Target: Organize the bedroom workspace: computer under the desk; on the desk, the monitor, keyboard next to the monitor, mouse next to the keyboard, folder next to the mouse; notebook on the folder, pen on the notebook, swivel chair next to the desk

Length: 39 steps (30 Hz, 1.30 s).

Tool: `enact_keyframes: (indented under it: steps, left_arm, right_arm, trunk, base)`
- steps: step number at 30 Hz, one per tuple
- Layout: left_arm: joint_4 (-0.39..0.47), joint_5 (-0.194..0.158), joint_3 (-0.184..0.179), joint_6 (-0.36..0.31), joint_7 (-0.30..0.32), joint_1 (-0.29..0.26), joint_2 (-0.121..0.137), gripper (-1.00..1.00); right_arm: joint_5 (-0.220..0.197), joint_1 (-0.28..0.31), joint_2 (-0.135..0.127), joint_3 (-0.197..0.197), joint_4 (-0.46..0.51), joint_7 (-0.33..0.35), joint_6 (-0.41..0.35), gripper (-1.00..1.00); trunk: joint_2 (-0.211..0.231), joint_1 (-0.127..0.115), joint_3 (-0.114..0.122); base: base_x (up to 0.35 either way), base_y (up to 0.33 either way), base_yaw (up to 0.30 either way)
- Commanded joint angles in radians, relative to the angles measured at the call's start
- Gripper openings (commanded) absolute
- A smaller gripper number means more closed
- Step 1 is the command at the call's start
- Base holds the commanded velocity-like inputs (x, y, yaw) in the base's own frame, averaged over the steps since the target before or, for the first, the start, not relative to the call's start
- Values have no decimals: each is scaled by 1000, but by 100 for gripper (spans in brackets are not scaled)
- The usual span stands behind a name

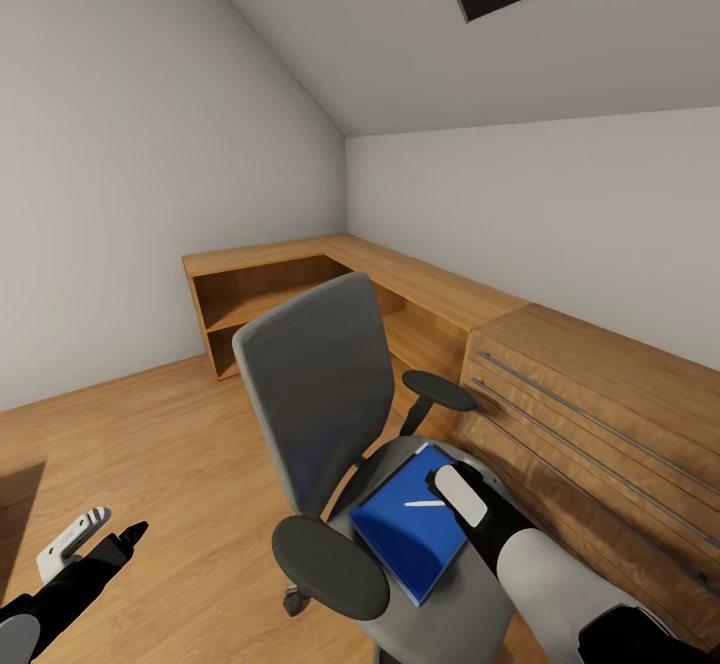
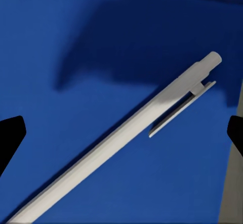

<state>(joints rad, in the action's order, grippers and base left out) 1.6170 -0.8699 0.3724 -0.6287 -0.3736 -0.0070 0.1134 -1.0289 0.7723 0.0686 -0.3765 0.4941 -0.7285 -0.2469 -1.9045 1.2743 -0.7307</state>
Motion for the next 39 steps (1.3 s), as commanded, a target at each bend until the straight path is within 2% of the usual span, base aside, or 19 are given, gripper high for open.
enact_keyframes:
  steps: [1, 26, 31, 39]
  left_arm:
    - [1, -11, 0, -3, -9, -1, 0, 100]
    - [1, -11, 2, -3, -9, -1, 0, 100]
    - [1, -11, 1, -3, -9, -1, 0, 100]
    - [1, -11, 0, -3, -9, -1, 0, 100]
  right_arm:
    - [-3, 1, -1, -5, 1, -6, -6, 100]
    - [-3, 1, -2, -5, 1, -6, -8, 100]
    - [-3, 1, -2, -5, 1, -6, -8, 100]
    - [-2, 1, -3, -5, 2, -6, -8, 100]
  trunk:
    - [-1, 0, -1]
    - [-1, 0, -1]
    - [-36, 19, -17]
    - [-36, 19, -17]
  base:
    - [0, 0, 0]
    - [0, 0, 0]
    - [0, 0, 0]
    - [0, 0, 0]
